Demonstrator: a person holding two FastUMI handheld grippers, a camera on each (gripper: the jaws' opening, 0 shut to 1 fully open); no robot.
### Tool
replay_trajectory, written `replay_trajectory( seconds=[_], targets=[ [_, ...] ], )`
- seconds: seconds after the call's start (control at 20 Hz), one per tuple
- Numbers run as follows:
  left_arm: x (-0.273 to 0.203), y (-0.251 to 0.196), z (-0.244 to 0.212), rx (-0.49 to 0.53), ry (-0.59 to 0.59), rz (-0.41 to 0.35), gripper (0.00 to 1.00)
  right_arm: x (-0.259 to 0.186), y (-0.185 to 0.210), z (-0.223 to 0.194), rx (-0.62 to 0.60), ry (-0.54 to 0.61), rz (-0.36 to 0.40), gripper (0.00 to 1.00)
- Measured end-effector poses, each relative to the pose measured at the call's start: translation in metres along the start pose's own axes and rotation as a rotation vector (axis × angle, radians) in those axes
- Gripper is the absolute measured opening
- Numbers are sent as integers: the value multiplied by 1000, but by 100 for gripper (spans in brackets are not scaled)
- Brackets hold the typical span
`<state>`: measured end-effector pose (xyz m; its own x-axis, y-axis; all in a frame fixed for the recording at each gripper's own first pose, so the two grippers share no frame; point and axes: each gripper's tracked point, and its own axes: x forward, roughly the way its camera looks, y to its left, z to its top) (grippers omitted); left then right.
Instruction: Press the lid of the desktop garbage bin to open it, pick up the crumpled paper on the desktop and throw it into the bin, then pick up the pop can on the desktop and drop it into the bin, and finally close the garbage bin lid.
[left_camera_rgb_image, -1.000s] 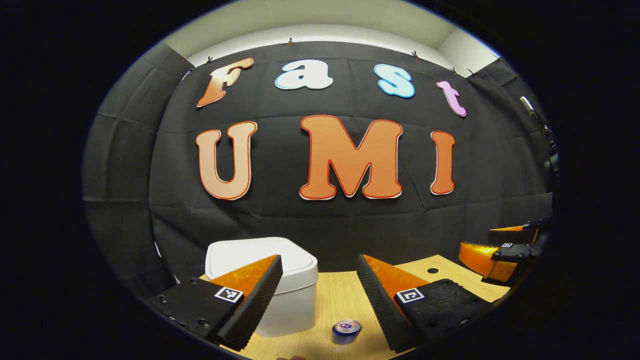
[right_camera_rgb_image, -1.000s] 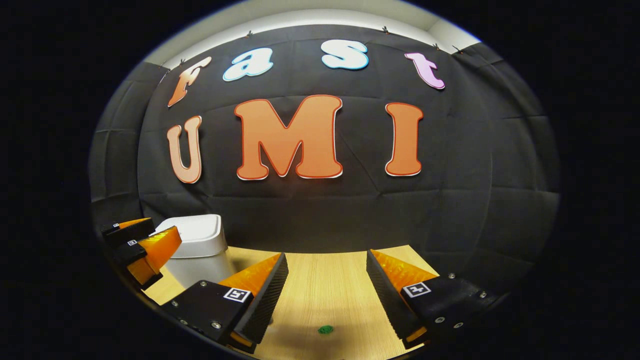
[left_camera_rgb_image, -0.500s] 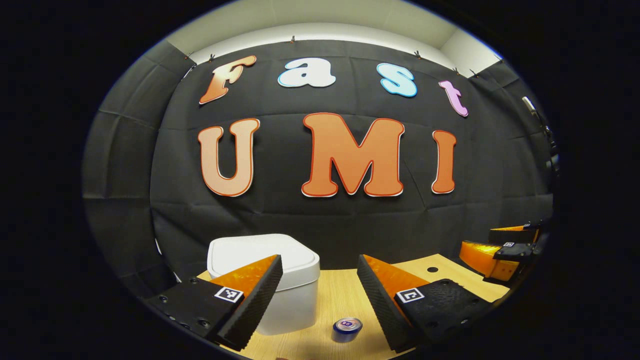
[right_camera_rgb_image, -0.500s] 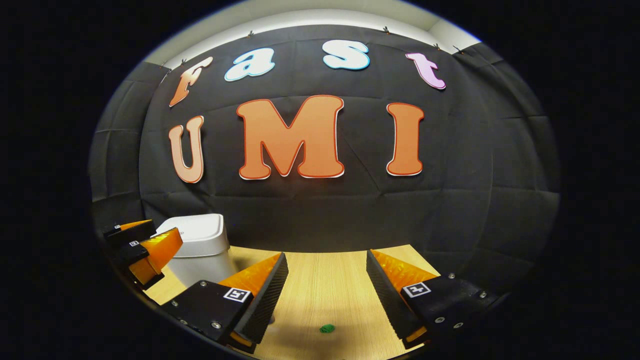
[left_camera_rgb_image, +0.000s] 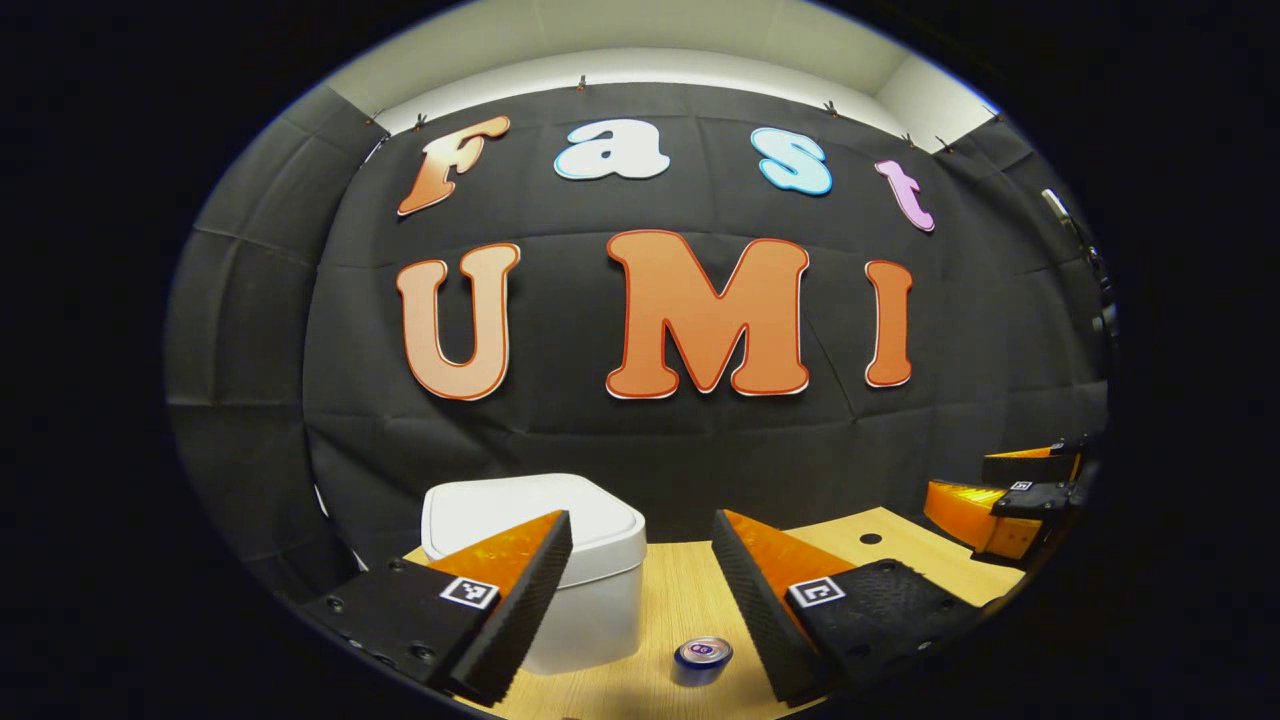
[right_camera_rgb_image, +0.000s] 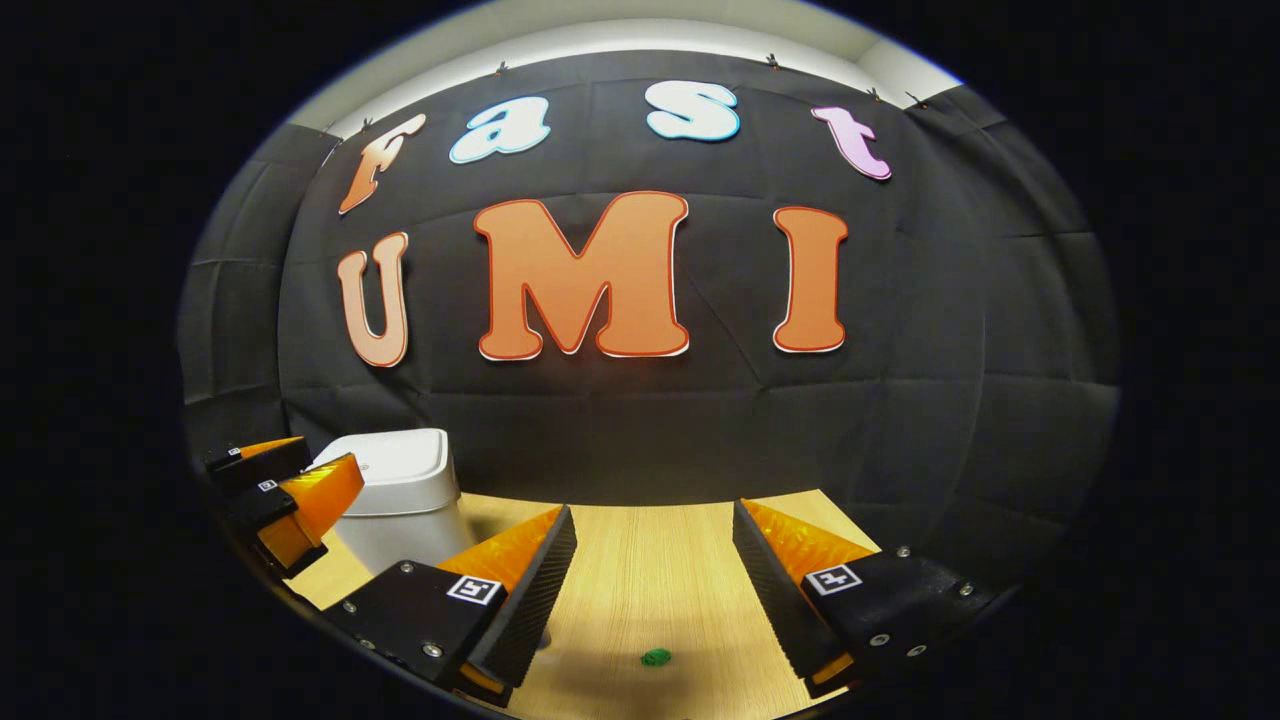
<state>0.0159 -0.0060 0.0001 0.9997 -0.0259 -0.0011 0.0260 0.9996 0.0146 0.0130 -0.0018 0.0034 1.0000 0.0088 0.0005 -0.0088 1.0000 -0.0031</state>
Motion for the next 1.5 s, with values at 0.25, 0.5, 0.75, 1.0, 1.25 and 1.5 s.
replay_trajectory(
  seconds=[0.25,0.5,0.75,1.0,1.25,1.5],
  targets=[
    [5,1,-23,-41,87,7,4,0,-1,1,0,-4,-5,94],
    [8,26,-19,-53,107,32,0,-1,-5,3,-11,-8,-8,94],
    [48,116,-9,-78,128,193,0,2,-9,1,6,-6,-3,94],
    [79,138,-46,-142,247,183,0,2,-13,1,9,0,-4,94],
    [86,129,-67,-130,332,163,0,8,-18,-2,16,11,-14,94],
    [86,127,-59,-146,302,143,0,9,-15,-2,-3,9,-10,94]
  ],
)
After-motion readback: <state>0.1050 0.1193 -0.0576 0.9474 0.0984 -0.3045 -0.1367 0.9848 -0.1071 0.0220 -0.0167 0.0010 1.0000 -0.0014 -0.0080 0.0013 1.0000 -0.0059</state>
